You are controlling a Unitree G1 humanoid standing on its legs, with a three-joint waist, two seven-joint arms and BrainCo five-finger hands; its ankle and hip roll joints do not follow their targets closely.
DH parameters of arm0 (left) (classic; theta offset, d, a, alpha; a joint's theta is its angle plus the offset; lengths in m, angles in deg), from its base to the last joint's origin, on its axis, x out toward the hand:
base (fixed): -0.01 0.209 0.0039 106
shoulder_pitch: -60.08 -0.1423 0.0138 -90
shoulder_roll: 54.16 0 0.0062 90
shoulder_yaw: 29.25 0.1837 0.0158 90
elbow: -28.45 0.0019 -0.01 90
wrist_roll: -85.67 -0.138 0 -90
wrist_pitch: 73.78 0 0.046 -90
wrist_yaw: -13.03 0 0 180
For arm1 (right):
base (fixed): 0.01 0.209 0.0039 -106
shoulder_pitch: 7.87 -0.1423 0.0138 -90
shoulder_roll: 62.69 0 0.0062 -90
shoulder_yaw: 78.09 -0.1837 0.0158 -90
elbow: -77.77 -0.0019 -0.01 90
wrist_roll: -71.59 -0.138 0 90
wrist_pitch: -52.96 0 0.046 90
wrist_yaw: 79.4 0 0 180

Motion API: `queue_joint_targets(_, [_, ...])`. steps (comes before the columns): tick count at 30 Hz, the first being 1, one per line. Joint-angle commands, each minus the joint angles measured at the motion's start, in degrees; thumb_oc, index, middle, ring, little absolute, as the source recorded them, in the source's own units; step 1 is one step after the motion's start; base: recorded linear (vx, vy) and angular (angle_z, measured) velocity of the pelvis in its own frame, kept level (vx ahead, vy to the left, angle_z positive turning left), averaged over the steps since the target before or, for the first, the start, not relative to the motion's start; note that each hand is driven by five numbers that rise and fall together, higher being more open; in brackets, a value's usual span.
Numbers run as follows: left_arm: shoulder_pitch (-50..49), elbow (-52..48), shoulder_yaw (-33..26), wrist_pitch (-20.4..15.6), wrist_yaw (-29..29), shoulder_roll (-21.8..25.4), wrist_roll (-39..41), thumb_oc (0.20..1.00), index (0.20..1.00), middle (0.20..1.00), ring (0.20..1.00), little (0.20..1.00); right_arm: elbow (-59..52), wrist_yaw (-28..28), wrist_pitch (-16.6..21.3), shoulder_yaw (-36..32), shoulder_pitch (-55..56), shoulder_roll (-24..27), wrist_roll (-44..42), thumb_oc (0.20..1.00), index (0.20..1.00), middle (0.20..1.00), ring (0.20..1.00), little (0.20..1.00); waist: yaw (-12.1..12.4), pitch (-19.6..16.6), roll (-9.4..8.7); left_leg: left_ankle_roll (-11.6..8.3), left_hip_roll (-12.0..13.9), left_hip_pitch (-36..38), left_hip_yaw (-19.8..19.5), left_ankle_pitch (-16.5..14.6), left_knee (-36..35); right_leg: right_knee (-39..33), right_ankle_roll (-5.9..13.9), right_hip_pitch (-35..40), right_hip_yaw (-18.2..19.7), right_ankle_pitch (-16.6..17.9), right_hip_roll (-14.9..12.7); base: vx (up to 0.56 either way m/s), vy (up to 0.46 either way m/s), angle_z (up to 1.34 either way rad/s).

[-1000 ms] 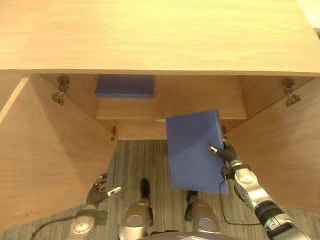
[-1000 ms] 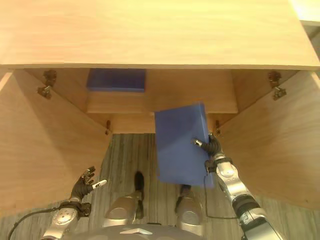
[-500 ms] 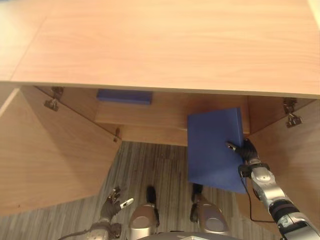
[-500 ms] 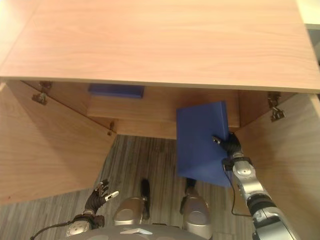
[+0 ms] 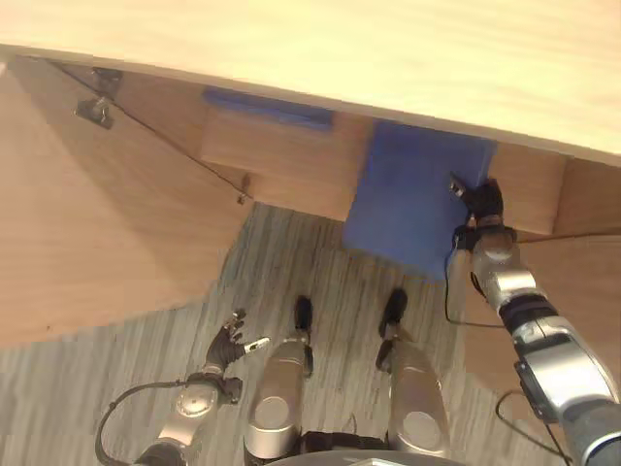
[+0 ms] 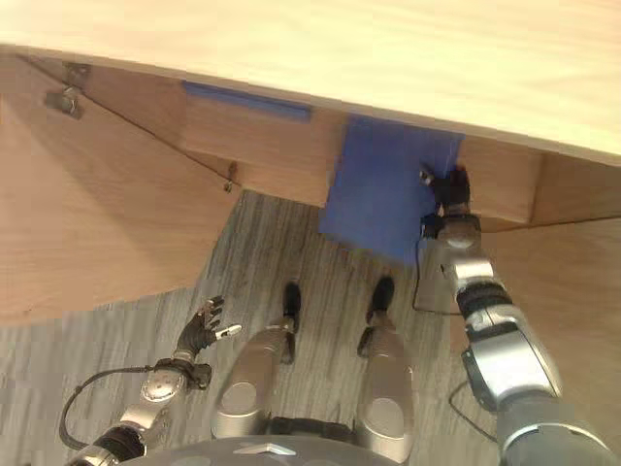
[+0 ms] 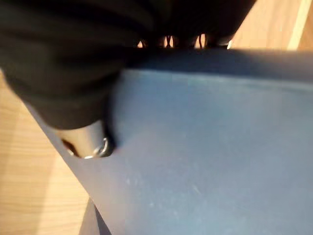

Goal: Put the empty folder in the office cabinet

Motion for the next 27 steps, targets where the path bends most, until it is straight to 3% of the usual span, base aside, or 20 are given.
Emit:
queue_joint_targets(1, [-4.8, -1.4, 1.7, -1.1, -2.1, 2.7, 0.9, 1.000, 1.000, 1.000, 1.000, 1.000, 1.8, 7.8, -0.7, -4.1, 1.3, 2.0, -5.8, 0.200, 0.200, 0.200, 0.200, 0.200, 0.3, -2.7, -1.14, 2.79, 0.3, 0.6, -2.3, -13.1, 11.5, -4.2, 4.85, -1.7, 3.5, 4.7, -1.7, -0.03, -0.034, 0.27])
queue_joint_targets(2, [-3.7, -1.7, 3.4, -0.9, -3.7, 2.0, 2.9, 1.000, 1.000, 1.000, 1.000, 1.000, 6.4, 12.0, -2.5, -6.7, -4.1, 2.3, -10.3, 0.200, 0.200, 0.200, 0.200, 0.200, 0.8, -2.7, -0.37, 3.04, -0.2, -3.5, -3.0, -13.9, 14.5, -2.2, 4.23, -4.8, 3.1, 3.9, -1.6, -0.03, -0.009, 0.12])
queue_joint_targets(3, [-3.7, -1.7, 3.4, -0.9, -3.7, 2.0, 2.9, 1.000, 1.000, 1.000, 1.000, 1.000, 6.4, 12.0, -2.5, -6.7, -4.1, 2.3, -10.3, 0.200, 0.200, 0.200, 0.200, 0.200, 0.8, -2.7, -0.37, 3.04, -0.2, -3.5, -3.0, -13.9, 14.5, -2.2, 4.23, -4.8, 3.1, 3.9, -1.6, -0.04, -0.010, 0.27])
queue_joint_targets(4, [-3.2, -1.9, 3.9, -0.6, -4.0, 1.7, 4.2, 1.000, 1.000, 1.000, 1.000, 1.000, 7.8, 14.9, -2.8, -7.6, -6.1, 2.1, -15.7, 0.200, 0.200, 0.200, 0.200, 0.200, 1.1, -2.7, 0.01, 3.17, -0.4, -4.9, -3.3, -14.1, 15.2, -1.6, 4.01, -6.0, 3.0, 3.6, -1.6, -0.01, 0.020, 0.25])
queue_joint_targets(5, [-3.0, -1.6, 4.5, -0.6, -4.4, 1.1, 5.3, 1.000, 1.000, 1.000, 1.000, 1.000, 9.6, 21.6, -0.2, -10.1, -8.6, 1.9, -25.1, 0.200, 0.200, 0.200, 0.200, 0.200, 1.5, -2.7, 0.74, 3.20, -0.6, -6.1, -3.5, -14.0, 15.6, -0.7, 3.68, -7.0, 2.9, 3.0, -1.5, 0.00, 0.036, 0.25])
queue_joint_targets(6, [-2.9, -1.2, 5.1, -1.0, -4.8, 0.6, 6.7, 1.000, 1.000, 1.000, 1.000, 1.000, 11.2, 24.7, 2.0, -12.7, -9.9, 1.5, -28.3, 0.200, 0.200, 0.200, 0.200, 0.200, 1.6, -2.7, 1.27, 3.27, -0.6, -6.9, -3.5, -13.9, 15.8, 0.0, 3.35, -7.7, 2.9, 2.5, -1.2, 0.01, 0.038, 0.11])
queue_joint_targets(9, [-2.7, -1.1, 6.0, -1.4, -5.4, -0.1, 8.0, 1.000, 1.000, 1.000, 1.000, 1.000, 12.7, 27.8, 4.3, -14.7, -11.9, 0.9, -32.0, 0.200, 0.200, 0.200, 0.200, 0.200, 2.0, -2.7, 1.94, 3.30, -0.8, -7.4, -3.6, -13.5, 15.4, 0.1, 2.91, -7.7, 2.6, 1.9, -0.9, 0.00, 0.011, -0.01])
queue_joint_targets(12, [-2.3, -2.0, 7.5, -0.5, -6.1, -0.2, 9.3, 1.000, 1.000, 1.000, 1.000, 1.000, 13.4, 33.8, 10.1, -16.5, -15.1, 0.0, -39.4, 0.200, 0.200, 0.200, 0.200, 0.200, 2.7, -2.7, 2.58, 3.41, -1.0, -9.1, -3.7, -13.1, 16.2, 0.6, 2.30, -8.1, 2.2, 1.3, -0.6, 0.01, -0.006, -0.03])
queue_joint_targets(16, [-1.9, -2.9, 8.5, 0.4, -7.3, -0.2, 10.2, 1.000, 1.000, 1.000, 1.000, 1.000, 14.2, 33.9, 12.0, -17.0, -16.5, -0.1, -42.2, 0.200, 0.200, 0.200, 0.200, 0.200, 3.0, -2.7, 2.42, 3.75, -1.0, -11.0, -3.8, -13.3, 17.8, 0.8, 1.94, -8.5, 2.0, 1.0, -0.1, 0.01, -0.038, 0.01])
queue_joint_targets(17, [-1.7, -3.3, 8.8, 0.8, -8.0, -0.2, 10.6, 1.000, 1.000, 1.000, 1.000, 1.000, 14.5, 34.6, 14.7, -16.6, -17.4, -0.2, -40.6, 0.200, 0.200, 0.200, 0.200, 0.200, 3.1, -2.7, 2.34, 3.88, -1.1, -11.7, -3.9, -13.3, 18.4, 0.7, 1.82, -8.6, 2.0, 1.0, 0.1, 0.01, -0.063, 0.14])
queue_joint_targets(20, [-1.2, -5.1, 9.3, 2.4, -10.3, 0.6, 11.4, 1.000, 1.000, 1.000, 1.000, 1.000, 13.8, 30.1, 10.4, -15.6, -19.4, -0.5, -42.5, 0.200, 0.200, 0.200, 0.200, 0.200, 3.4, -2.7, 2.33, 3.95, -1.2, -14.1, -3.9, -13.1, 19.5, 0.9, 1.52, -9.4, 2.0, 0.7, 0.5, 0.00, -0.032, 0.04])
queue_joint_targets(27, [-0.9, -5.1, 7.9, 4.6, -11.1, 1.4, 13.3, 1.000, 1.000, 1.000, 1.000, 1.000, 14.7, 26.7, 8.3, -12.1, -22.3, 1.5, -48.4, 0.200, 0.200, 0.200, 0.200, 0.200, 3.8, -2.7, 2.87, 3.92, -0.7, -18.0, -4.0, -12.3, 21.4, 2.4, 1.03, -11.5, 3.0, 0.0, 0.0, 0.05, -0.052, 0.00])
